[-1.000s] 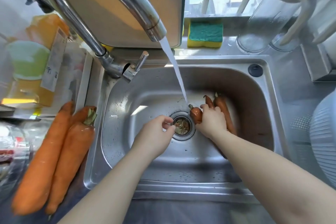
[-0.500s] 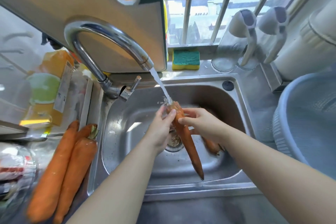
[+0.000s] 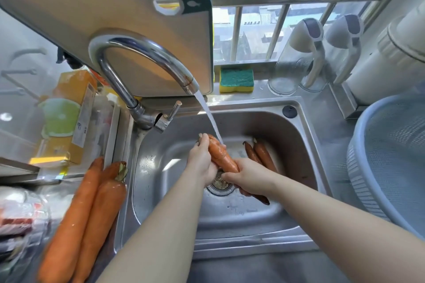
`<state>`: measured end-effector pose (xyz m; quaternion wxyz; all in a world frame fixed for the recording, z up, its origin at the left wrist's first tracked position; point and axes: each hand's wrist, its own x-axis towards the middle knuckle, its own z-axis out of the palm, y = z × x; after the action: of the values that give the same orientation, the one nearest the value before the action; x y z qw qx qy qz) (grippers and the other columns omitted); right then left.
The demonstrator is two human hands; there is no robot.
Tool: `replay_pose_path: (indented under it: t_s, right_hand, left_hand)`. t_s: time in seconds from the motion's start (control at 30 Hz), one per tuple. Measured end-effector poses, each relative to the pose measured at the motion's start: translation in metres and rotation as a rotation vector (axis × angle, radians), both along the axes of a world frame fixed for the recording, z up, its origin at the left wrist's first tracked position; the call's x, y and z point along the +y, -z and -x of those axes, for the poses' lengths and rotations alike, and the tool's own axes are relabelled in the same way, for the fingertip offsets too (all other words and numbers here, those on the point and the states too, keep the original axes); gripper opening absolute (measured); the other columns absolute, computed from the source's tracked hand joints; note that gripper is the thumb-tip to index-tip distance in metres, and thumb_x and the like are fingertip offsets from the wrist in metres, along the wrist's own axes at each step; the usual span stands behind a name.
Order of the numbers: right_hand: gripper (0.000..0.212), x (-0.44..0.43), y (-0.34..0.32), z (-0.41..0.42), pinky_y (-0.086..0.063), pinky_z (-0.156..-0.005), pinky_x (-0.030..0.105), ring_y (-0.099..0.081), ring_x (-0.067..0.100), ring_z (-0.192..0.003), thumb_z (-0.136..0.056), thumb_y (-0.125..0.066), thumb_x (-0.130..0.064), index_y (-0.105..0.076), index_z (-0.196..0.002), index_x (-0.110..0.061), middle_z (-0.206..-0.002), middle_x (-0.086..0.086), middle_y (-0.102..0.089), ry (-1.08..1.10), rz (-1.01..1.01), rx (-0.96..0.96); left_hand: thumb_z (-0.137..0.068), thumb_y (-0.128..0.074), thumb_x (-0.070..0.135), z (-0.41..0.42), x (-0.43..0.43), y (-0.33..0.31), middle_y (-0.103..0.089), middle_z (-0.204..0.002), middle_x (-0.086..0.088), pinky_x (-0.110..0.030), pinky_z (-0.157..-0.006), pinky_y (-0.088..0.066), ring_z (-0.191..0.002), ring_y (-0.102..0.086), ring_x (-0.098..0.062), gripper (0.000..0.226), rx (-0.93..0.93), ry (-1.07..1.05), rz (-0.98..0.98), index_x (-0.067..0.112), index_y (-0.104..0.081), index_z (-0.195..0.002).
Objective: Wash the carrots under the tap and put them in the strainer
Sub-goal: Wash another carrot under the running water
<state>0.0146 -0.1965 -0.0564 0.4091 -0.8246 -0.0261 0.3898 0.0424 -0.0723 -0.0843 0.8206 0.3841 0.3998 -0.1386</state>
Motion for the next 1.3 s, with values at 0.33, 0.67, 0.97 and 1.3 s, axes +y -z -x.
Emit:
replay_pose_path:
  t_s: [0.33,0.67,0.97,1.3]
  right_hand:
    - [0.013,0.002,-0.002,-0.002,-0.044,-0.076,0.033,-0.06,0.025,-0.081,-0.086,-0.055,-0.021,-0.047,-0.078,-0.016,-0.069,-0.001,-0.054,-0.074,0.251,-0.229]
    - [0.011,-0.011,0.002,-0.015,-0.042,-0.048,0.025,-0.046,0.014,-0.049,-0.088,-0.054,-0.019,-0.046,-0.084,-0.013,-0.064,0.001,-0.048,-0.032,0.18,-0.052]
    - [0.011,-0.001,0.004,-0.019,-0.051,-0.06,0.034,-0.06,0.027,-0.064,-0.084,-0.057,-0.017,-0.055,-0.083,-0.006,-0.069,0.008,-0.056,-0.106,0.231,-0.147]
    - [0.02,-0.008,-0.008,-0.027,-0.034,-0.042,0.022,-0.038,0.012,-0.04,-0.084,-0.058,-0.003,-0.046,-0.07,-0.011,-0.058,0.005,-0.045,0.276,-0.136,0.287]
  left_hand:
    - [-0.096,-0.051,0.023,-0.011,-0.014,0.004,-0.06,-0.068,-0.01,-0.04,-0.077,-0.052,-0.064,-0.057,-0.022,0.018,-0.051,0.07,-0.288,0.007,-0.053,-0.089]
    - [-0.095,-0.051,0.002,-0.009,-0.003,-0.002,-0.053,-0.092,-0.014,-0.039,-0.08,-0.049,-0.081,-0.054,-0.021,0.018,-0.154,0.138,0.086,0.005,-0.046,-0.112]
    - [-0.103,-0.035,0.033,-0.016,-0.007,0.005,-0.057,-0.073,-0.013,-0.038,-0.073,-0.053,-0.068,-0.058,-0.023,0.036,-0.056,0.03,0.007,0.003,-0.052,-0.093]
    - [-0.098,-0.044,0.002,-0.007,-0.002,-0.01,-0.056,-0.113,-0.014,-0.036,-0.082,-0.056,-0.097,-0.06,-0.02,0.038,-0.27,0.344,-0.029,0.004,-0.039,-0.135]
